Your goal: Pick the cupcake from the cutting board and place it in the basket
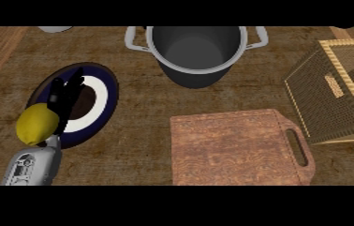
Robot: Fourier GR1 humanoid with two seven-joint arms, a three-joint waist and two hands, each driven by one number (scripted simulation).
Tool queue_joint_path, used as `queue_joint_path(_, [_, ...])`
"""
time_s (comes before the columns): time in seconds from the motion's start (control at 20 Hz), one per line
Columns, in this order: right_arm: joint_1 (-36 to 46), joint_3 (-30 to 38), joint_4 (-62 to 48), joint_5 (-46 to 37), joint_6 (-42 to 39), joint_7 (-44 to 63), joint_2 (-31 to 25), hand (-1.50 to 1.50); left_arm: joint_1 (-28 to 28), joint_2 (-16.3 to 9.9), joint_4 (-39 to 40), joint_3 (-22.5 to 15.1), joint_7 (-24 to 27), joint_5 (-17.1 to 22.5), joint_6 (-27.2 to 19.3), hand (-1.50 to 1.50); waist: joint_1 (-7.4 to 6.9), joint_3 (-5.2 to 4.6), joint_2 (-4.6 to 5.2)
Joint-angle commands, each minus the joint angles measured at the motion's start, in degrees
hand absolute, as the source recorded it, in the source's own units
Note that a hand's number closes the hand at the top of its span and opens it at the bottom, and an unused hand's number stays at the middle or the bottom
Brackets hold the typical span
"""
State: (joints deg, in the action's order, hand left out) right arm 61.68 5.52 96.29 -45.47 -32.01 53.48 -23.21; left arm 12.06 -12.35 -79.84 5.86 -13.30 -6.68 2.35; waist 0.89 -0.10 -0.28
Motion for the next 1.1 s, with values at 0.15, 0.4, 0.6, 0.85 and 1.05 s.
queue_joint_path(0.15, [-3.2,4.6,-5.8,0.1,-9.0,-1.7,-10.6,1.5,-2.9,2.3,-1.6,-1.9,1.3,-1.5,-1.6,0.0,-0.72,0.08,0.1])
queue_joint_path(0.4, [-9.6,9.9,-8.3,0.8,-5.1,-12.5,-16.7,1.5,-1.8,0.0,-0.8,-0.1,0.9,0.0,1.0,0.0,-1.03,0.1,0.27])
queue_joint_path(0.6, [-16.4,11.3,-7.3,3.3,-3.4,-18.4,-15.7,1.5,2.3,2.0,1.7,-1.3,0.1,-1.9,-1.3,0.0,-0.76,0.11,0.3])
queue_joint_path(0.85, [-18.9,15.2,-11.6,5.5,-3.4,-25.5,-20.0,1.5,1.1,2.0,-0.3,-1.4,-1.2,-1.7,-0.7,0.0,-0.97,0.1,0.29])
queue_joint_path(1.05, [-25.7,14.0,-12.4,3.2,1.0,-29.6,-18.6,1.5,0.0,0.4,0.9,0.5,1.9,-0.2,1.2,0.0,-0.92,0.1,0.31])
